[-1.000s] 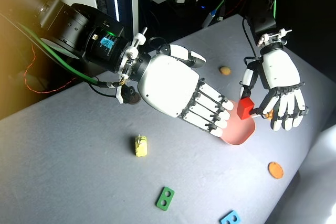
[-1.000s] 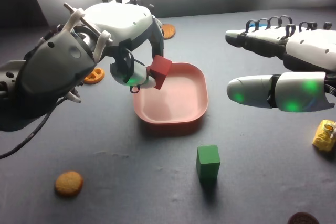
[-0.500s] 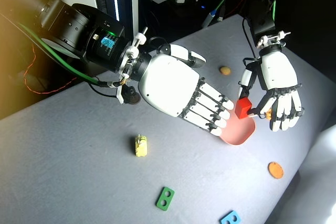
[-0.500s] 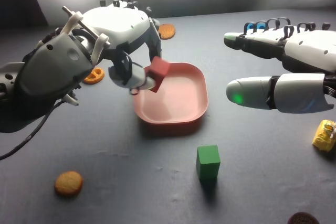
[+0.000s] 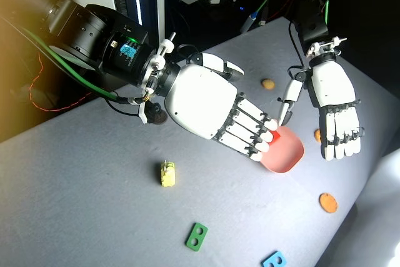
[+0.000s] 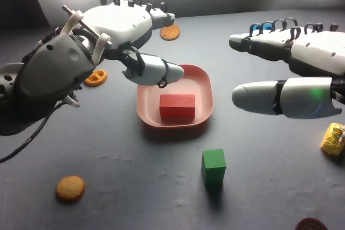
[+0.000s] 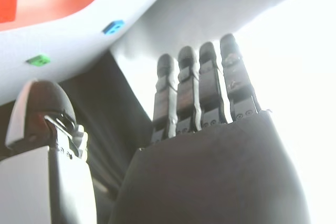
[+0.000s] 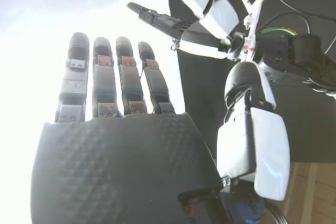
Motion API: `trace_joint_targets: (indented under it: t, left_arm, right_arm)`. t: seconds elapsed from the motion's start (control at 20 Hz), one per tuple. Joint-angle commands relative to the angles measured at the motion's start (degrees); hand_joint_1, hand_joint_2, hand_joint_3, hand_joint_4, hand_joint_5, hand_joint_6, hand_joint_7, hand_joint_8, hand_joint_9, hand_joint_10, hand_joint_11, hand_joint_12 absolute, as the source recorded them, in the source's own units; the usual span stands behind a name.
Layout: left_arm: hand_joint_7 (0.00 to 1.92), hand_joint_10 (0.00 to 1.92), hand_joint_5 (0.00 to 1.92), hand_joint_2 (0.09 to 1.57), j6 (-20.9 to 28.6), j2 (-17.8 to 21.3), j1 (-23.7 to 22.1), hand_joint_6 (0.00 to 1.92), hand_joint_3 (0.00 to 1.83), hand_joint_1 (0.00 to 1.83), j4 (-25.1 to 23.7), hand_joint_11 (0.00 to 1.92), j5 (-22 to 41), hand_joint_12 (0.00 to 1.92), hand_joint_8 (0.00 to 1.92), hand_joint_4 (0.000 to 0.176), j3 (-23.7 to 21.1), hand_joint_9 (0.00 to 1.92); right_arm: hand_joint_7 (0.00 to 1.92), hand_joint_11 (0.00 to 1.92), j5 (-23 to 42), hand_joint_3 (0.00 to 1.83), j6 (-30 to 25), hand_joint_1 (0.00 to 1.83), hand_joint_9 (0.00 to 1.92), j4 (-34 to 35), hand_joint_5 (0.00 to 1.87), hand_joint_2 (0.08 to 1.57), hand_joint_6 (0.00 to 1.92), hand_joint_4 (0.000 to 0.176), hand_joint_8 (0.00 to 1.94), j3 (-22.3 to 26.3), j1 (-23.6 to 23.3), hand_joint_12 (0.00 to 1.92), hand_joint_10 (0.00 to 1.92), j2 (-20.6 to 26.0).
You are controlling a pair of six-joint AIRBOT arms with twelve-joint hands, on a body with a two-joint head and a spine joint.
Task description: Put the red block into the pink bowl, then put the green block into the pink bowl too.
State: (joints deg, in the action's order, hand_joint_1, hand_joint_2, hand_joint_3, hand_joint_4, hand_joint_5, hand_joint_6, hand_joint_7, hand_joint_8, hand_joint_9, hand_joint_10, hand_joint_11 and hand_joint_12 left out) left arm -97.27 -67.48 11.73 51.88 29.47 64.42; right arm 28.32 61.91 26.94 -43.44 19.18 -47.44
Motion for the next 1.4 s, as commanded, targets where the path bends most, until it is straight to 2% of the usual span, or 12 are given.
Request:
trace_joint_targets:
  t: [0.0, 0.05, 0.25, 0.35, 0.45, 0.65, 0.75, 0.9, 1.0, 1.1, 1.25, 1.35]
  left_arm:
    - [0.21, 0.01, 0.26, 1.14, -0.9, 1.7, -0.2, 0.01, 0.00, 0.29, -1.2, 0.00, 4.1, 0.46, 0.01, 0.000, -0.6, 0.15]
    - [0.21, 0.00, 0.26, 1.17, -3.1, 3.3, -0.2, 0.00, 0.01, 0.07, 0.0, 0.00, 3.0, 0.42, 0.00, 0.000, -1.9, 0.15]
    - [0.14, 0.00, 0.16, 1.18, -5.3, 11.4, 1.1, 0.00, 0.00, 0.00, -0.9, 0.00, -4.7, 0.08, 0.00, 0.000, -7.1, 0.07]
    - [0.15, 0.00, 0.17, 1.17, -3.4, 14.7, 1.7, 0.00, 0.00, 0.00, -4.1, 0.00, -7.5, 0.10, 0.00, 0.000, -9.0, 0.08]
    - [0.12, 0.00, 0.16, 1.17, 1.7, 19.2, 2.5, 0.01, 0.00, 0.00, -10.6, 0.00, -10.7, 0.00, 0.00, 0.000, -11.5, 0.05]
    - [0.11, 0.01, 0.14, 1.16, 19.5, 26.9, 4.2, 0.00, 0.00, 0.00, -30.1, 0.00, -12.9, 0.00, 0.01, 0.000, -15.6, 0.03]
    - [0.15, 0.01, 0.18, 1.16, 35.2, 30.4, 5.3, 0.01, 0.00, 0.00, -46.3, 0.01, -12.7, 0.01, 0.01, 0.000, -17.6, 0.06]
    - [0.26, 0.01, 0.29, 1.17, 51.8, 34.2, 6.6, 0.01, 0.00, 0.00, -64.7, 0.07, -9.9, 0.05, 0.01, 0.000, -20.4, 0.17]
    - [0.29, 0.00, 0.29, 1.17, 64.2, 36.7, 7.4, 0.00, 0.01, 0.00, -78.1, 0.02, -7.3, 0.28, 0.01, 0.000, -22.1, 0.23]
    - [0.14, 0.00, 0.17, 1.18, 72.6, 38.0, 7.6, 0.00, 0.01, 0.00, -87.9, 0.00, -4.7, 0.03, 0.01, 0.000, -22.7, 0.08]
    - [0.08, 0.00, 0.11, 1.18, 83.9, 39.1, 6.9, 0.00, 0.00, 0.00, -101.5, 0.00, -0.6, 0.00, 0.00, 0.000, -23.0, 0.03]
    - [0.12, 0.01, 0.13, 1.19, 86.7, 39.6, 6.7, 0.02, 0.01, 0.00, -105.6, 0.00, 1.1, 0.00, 0.02, 0.000, -23.5, 0.05]
  right_arm:
    - [0.08, 0.00, 5.7, 0.00, -0.4, 0.04, 0.04, -1.0, 0.09, 1.12, 0.00, 0.000, 0.00, 0.4, -0.1, 0.20, 0.00, 0.2]
    - [0.06, 0.00, 5.7, 0.00, -0.4, 0.00, 0.02, -1.0, 0.07, 1.12, 0.00, 0.000, 0.00, 0.5, 0.0, 0.14, 0.00, -0.1]
    - [0.08, 0.00, 6.7, 0.00, -0.4, 0.00, 0.03, 1.7, 0.09, 1.11, 0.00, 0.000, 0.00, 0.5, 0.6, 0.15, 0.00, -2.1]
    - [0.08, 0.00, 6.6, 0.00, -0.4, 0.01, 0.03, 1.8, 0.09, 1.11, 0.00, 0.000, 0.00, 0.7, 0.7, 0.12, 0.00, -2.6]
    - [0.12, 0.00, 6.5, 0.00, -0.4, 0.04, 0.08, 1.8, 0.12, 1.10, 0.00, 0.000, 0.00, 0.7, 1.0, 0.31, 0.01, -3.2]
    - [0.09, 0.00, 6.5, 0.00, -0.4, 0.05, 0.06, 3.4, 0.10, 1.10, 0.00, 0.000, 0.00, 0.7, 1.6, 0.24, 0.00, -4.5]
    - [0.11, 0.00, 6.4, 0.00, -0.5, 0.04, 0.09, 3.4, 0.12, 1.08, 0.00, 0.000, 0.00, 0.7, 1.8, 0.35, 0.01, -5.3]
    - [0.05, 0.00, 6.4, 0.00, -0.4, 0.00, 0.03, 3.4, 0.05, 1.07, 0.00, 0.000, 0.00, 0.6, 2.2, 0.21, 0.00, -6.3]
    - [0.05, 0.00, 6.5, 0.00, -0.4, 0.00, 0.02, 3.4, 0.04, 1.03, 0.01, 0.000, 0.01, 0.3, 2.3, 0.17, 0.00, -7.2]
    - [0.01, 0.00, 6.6, 0.00, -0.4, 0.06, 0.00, 3.4, 0.02, 0.98, 0.00, 0.000, 0.00, 0.0, 2.4, 0.10, 0.00, -7.5]
    - [0.03, 0.00, 6.6, 0.00, -0.4, 0.15, 0.00, 3.5, 0.08, 0.84, 0.00, 0.000, 0.00, -0.2, 3.3, 0.08, 0.00, -7.9]
    - [0.00, 0.00, 6.6, 0.00, -0.5, 0.18, 0.00, 3.9, 0.09, 0.69, 0.00, 0.074, 0.00, -0.2, 3.8, 0.00, 0.00, -8.0]
